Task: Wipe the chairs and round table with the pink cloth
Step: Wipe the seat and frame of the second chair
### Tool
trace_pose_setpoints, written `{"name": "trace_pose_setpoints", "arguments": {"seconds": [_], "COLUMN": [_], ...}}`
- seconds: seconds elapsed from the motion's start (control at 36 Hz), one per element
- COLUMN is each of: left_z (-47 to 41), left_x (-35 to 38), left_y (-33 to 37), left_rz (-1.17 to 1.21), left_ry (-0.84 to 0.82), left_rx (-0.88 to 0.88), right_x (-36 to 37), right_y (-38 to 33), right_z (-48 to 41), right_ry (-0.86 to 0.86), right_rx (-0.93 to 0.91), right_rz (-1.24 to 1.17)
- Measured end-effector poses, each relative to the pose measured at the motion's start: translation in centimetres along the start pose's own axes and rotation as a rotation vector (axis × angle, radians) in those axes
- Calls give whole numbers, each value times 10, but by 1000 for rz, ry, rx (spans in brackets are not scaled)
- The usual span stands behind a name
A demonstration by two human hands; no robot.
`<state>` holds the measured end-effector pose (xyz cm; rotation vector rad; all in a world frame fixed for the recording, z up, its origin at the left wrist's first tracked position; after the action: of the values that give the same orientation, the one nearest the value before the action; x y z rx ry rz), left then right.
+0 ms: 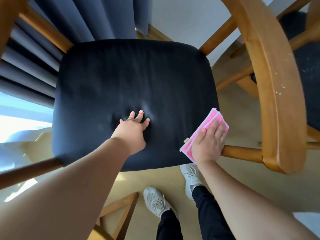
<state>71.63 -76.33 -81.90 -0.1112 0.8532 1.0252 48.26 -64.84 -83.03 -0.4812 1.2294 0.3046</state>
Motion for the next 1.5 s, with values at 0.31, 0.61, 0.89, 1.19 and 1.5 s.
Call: {"name": "trace_pose_setpoints", "arguments": {"seconds": [0.31,0.61,0.89,1.19,1.5], "left_z": [27,156,290,363,382], "left_x": [-3,4,-86,-173,-158], "left_y": [10,33,86,146,152], "left_rz": [15,347,395,710,960], "left_ry": [170,304,545,864,983], "left_rx": [-58,-211,-297,-306,-420], "right_x": [-2,-50,-201,-325,-330], "right_y": [13,-8,-122,-183,-205], "right_z": [29,104,135,195,230], "right_ry": [-36,-438,-638,-875,-1017], "right_rx": [-16,-109,-415,-746,-879], "right_rz": [-205,-175,-234,-308,-192]}}
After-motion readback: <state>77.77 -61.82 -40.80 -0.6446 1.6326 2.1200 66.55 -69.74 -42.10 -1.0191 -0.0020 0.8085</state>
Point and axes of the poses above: each hand's wrist, its own z-axis away from the middle knuckle, its own x-axis out of the palm, y = z × x, the point moved 9 cm from there along -z, towards the middle knuckle, and after that the axes turned 10 degrees about x, right-handed, at the moved point
